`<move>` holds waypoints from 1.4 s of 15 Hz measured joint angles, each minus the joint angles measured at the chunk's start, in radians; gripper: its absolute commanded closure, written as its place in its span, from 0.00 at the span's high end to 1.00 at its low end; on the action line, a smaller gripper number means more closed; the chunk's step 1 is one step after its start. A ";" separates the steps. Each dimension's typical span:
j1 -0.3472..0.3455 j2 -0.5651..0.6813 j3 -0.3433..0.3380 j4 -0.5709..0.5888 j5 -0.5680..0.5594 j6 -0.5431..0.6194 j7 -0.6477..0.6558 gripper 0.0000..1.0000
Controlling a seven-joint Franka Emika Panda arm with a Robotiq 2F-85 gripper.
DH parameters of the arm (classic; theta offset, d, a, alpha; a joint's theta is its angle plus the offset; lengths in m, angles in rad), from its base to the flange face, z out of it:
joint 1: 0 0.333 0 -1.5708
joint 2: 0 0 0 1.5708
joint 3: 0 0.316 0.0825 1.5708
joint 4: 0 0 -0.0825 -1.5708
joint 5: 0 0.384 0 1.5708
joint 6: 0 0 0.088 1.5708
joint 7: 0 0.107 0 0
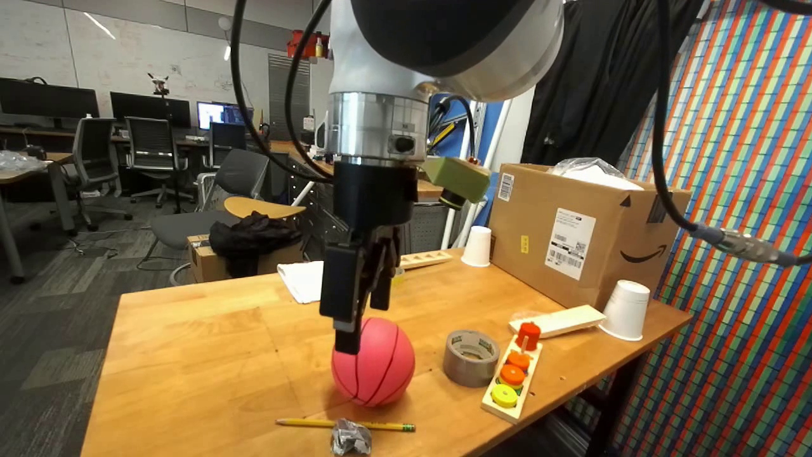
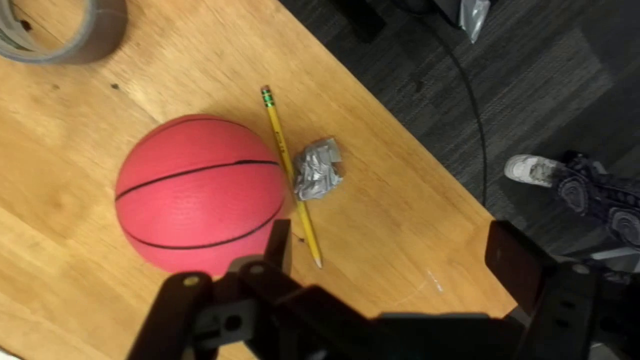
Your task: Move the basketball to the right
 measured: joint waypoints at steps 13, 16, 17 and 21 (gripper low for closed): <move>0.029 0.145 0.026 -0.012 0.161 -0.027 -0.108 1.00; 0.025 0.166 0.025 -0.012 0.179 -0.027 -0.137 1.00; 0.022 0.171 0.025 -0.012 0.190 -0.027 -0.151 1.00; 0.010 0.184 0.025 -0.021 0.228 -0.027 -0.213 1.00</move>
